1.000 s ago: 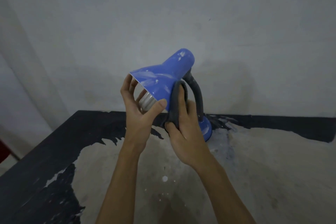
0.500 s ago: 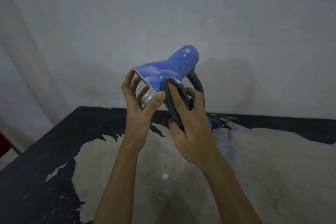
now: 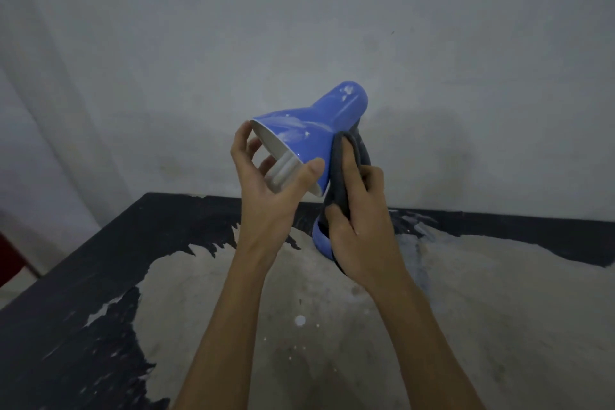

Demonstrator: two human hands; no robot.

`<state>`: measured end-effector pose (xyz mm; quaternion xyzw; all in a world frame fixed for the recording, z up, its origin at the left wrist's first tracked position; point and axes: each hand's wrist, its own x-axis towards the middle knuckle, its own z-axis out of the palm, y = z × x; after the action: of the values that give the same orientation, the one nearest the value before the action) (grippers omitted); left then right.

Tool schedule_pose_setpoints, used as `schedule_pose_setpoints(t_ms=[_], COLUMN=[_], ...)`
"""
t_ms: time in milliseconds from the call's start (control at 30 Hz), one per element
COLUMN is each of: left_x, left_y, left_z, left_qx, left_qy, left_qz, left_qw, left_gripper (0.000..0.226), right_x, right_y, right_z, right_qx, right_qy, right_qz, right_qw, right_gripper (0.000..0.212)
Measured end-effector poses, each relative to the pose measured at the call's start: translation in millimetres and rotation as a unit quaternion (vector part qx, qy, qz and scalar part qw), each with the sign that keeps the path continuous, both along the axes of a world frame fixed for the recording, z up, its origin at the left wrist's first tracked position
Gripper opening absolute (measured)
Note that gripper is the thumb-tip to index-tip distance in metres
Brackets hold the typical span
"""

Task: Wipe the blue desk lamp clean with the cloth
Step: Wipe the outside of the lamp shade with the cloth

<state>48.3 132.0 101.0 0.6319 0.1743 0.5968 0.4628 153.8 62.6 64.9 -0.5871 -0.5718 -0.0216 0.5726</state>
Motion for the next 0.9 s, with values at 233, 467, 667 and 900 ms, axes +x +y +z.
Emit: schedule_pose_setpoints(t_ms=[233, 467, 667, 900], left_x=[-4.7, -7.9, -11.7, -11.9], left_y=[0.0, 3.1, 0.5, 0.0], left_z=[-3.3, -5.4, -4.1, -3.0], left_qx=[0.006, 0.006, 0.01, 0.02], left_qy=[-0.002, 0.003, -0.002, 0.009], left_qz=[-0.001, 0.008, -0.021, -0.026], left_qw=[1.0, 1.0, 1.0, 0.999], left_gripper=[0.095, 0.094, 0.096, 0.098], right_x=[8.8, 12.4, 9.9, 26.0], right_y=[-4.1, -2.0, -6.9, -6.2], right_z=[8.3, 4.1, 12.3, 8.4], right_qx=[0.05, 0.014, 0.049, 0.038], right_qy=[-0.12, -0.075, -0.153, -0.103], right_qz=[-0.01, -0.034, -0.022, -0.081], right_qw=[0.991, 0.996, 0.987, 0.991], right_gripper=[0.069, 0.071, 0.066, 0.068])
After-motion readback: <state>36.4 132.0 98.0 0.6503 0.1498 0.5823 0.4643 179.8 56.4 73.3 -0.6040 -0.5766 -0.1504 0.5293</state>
